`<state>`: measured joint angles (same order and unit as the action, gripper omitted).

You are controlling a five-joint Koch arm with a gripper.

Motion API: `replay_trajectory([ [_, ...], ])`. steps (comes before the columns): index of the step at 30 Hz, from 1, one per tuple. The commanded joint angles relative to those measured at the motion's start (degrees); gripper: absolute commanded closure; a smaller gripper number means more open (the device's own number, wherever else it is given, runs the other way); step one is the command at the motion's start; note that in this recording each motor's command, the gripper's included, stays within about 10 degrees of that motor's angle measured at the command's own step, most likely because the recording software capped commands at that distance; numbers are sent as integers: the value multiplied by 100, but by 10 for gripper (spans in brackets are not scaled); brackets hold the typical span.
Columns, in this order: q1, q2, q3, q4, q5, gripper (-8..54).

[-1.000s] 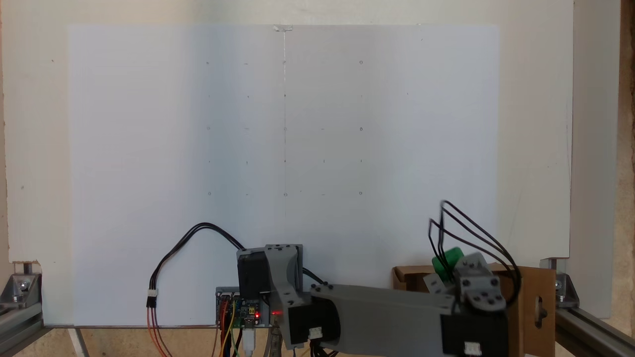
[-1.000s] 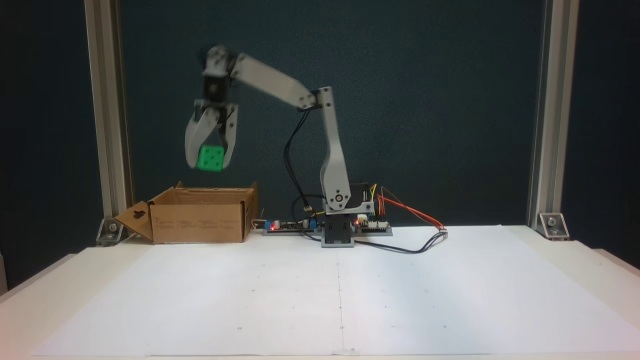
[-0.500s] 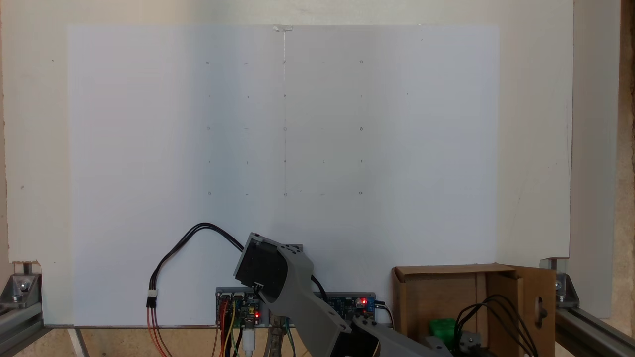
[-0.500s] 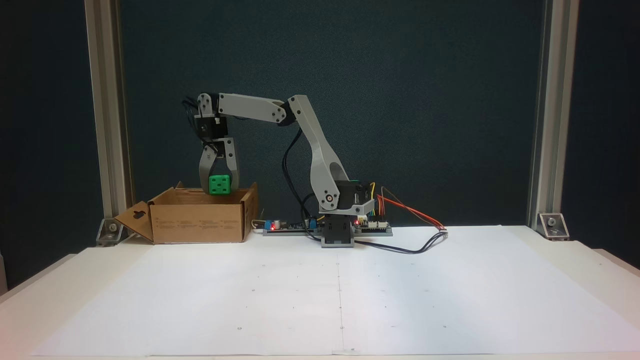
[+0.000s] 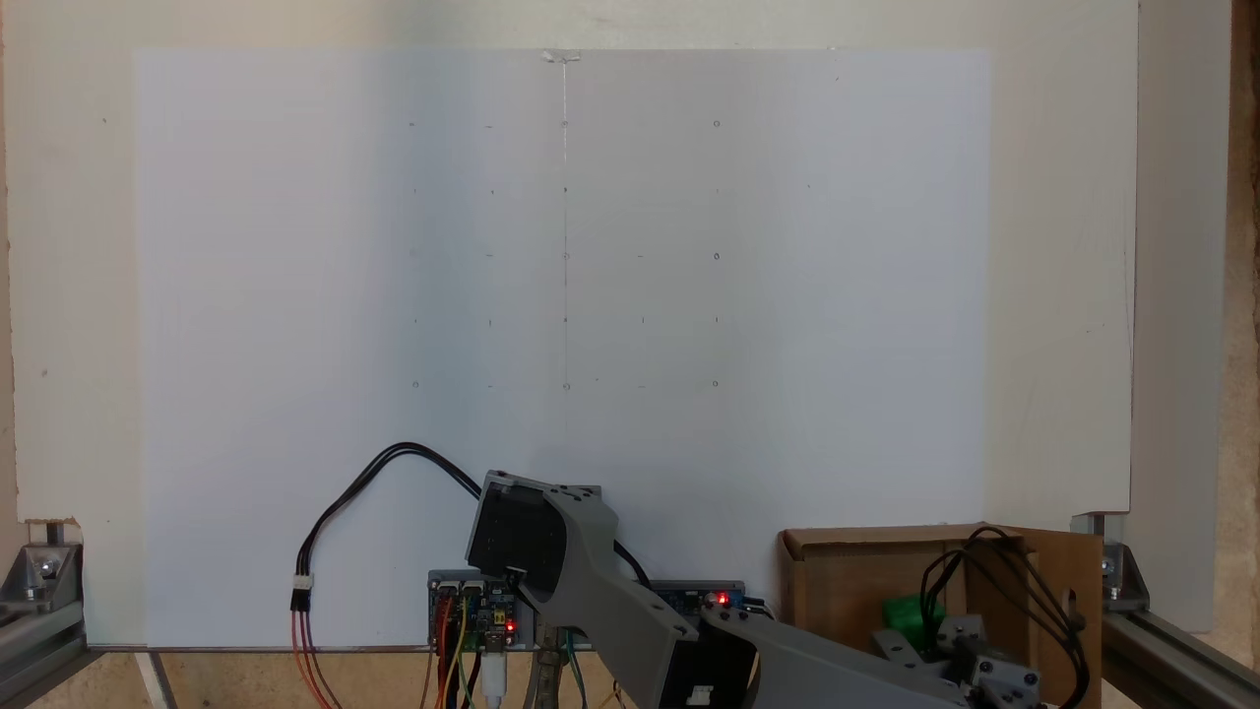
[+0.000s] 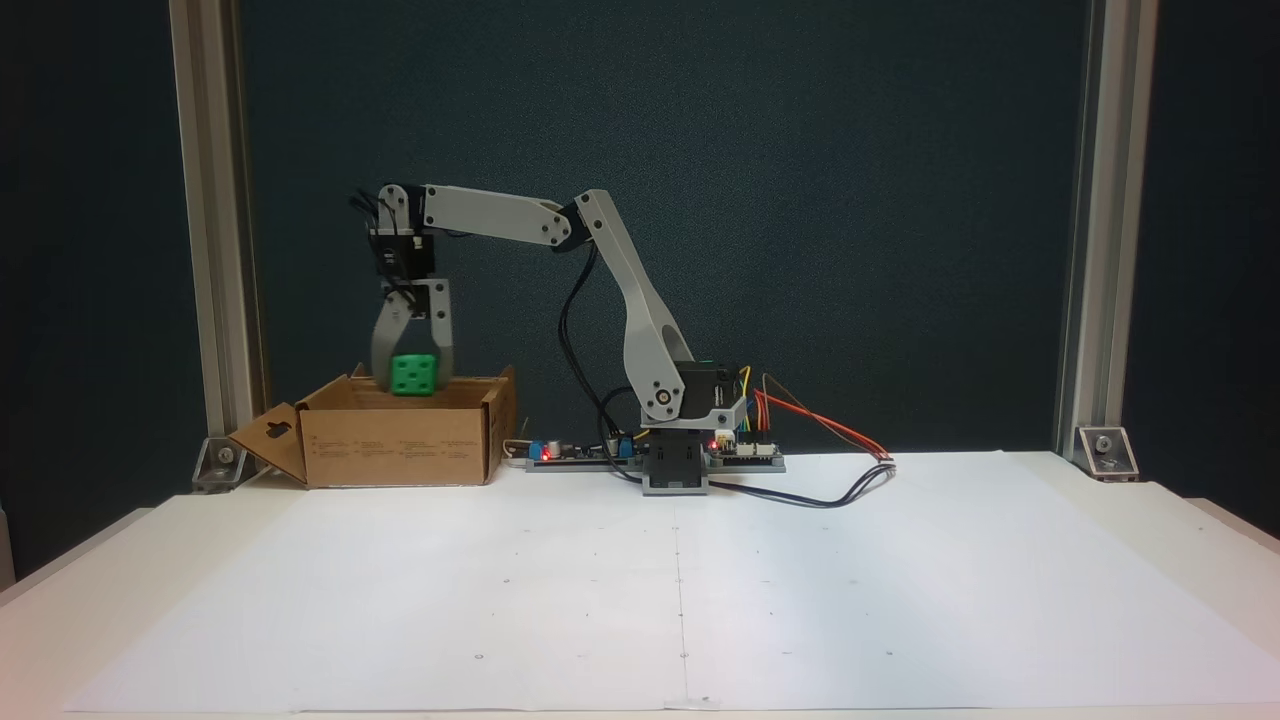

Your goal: Grasp a green dice and put it in the bin.

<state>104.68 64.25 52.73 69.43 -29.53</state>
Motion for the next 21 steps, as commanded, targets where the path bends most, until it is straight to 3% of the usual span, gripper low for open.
replay_trajectory([
  [1, -105, 211, -272, -475, -97, 338],
  [5, -158, 193, -272, -888, -88, 336],
  [6, -158, 193, -264, -861, -97, 299],
  [8, -149, 193, -53, -861, -105, 134],
  [12, -185, 246, 35, -896, -97, -11],
  [16, -501, 976, 35, -888, -44, 3],
  [21, -1758, 2373, 35, -888, 809, 12],
])
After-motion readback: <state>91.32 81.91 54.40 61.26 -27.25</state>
